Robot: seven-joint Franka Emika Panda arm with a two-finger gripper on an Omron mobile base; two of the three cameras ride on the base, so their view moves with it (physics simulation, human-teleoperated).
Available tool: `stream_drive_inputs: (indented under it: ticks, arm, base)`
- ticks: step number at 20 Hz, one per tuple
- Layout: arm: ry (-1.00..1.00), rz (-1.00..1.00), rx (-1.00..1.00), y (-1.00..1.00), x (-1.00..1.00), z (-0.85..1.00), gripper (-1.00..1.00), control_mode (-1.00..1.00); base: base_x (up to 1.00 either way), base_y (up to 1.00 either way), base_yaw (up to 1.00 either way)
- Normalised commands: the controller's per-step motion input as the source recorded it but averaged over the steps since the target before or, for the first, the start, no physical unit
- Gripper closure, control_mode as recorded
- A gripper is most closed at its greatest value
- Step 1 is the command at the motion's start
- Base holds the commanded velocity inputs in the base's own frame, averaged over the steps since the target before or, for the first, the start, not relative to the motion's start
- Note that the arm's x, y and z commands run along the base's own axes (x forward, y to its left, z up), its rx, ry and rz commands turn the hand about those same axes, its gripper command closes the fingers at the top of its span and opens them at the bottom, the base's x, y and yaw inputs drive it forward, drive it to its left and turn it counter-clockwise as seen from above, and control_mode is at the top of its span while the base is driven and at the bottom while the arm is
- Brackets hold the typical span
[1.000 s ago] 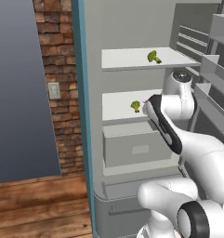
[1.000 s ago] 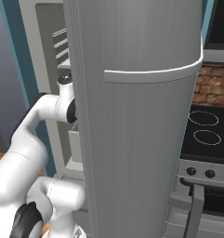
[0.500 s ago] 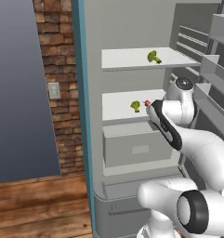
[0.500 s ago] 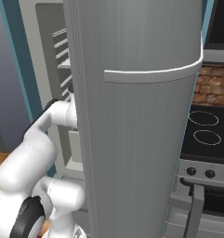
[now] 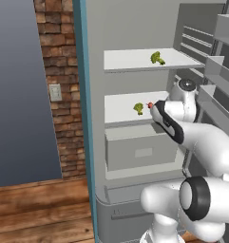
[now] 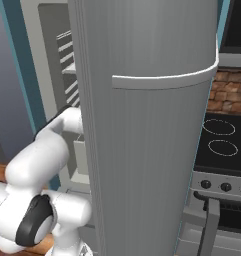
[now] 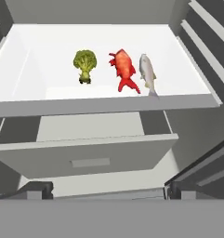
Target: Place one broccoli and one fish in each tupperware on the nearby counter, to pack two identical lunches.
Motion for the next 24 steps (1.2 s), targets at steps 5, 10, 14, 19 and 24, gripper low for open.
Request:
stream_drive_inputs:
  ticks: [5, 10, 14, 19, 24]
  arm:
    - [-0.11, 0.0, 0.0, -0.14, 0.21, -0.27, -1.0, -1.0]
    - [-0.05, 0.0, 0.0, -0.11, 0.31, -0.19, -1.0, -1.0]
    - [0.0, 0.0, 0.0, -0.03, 0.41, -0.02, -1.0, -1.0]
    - [0.0, 0.0, 0.0, -0.02, 0.42, 0.0, -1.0, -1.0]
    - [0.0, 0.0, 0.0, -0.02, 0.35, -0.02, -1.0, -1.0]
  base:
    - [0.0, 0.0, 0.0]
    - [0.0, 0.0, 0.0]
    - [0.0, 0.0, 0.0]
    - [0.0, 0.0, 0.0]
    - [0.0, 0.0, 0.0]
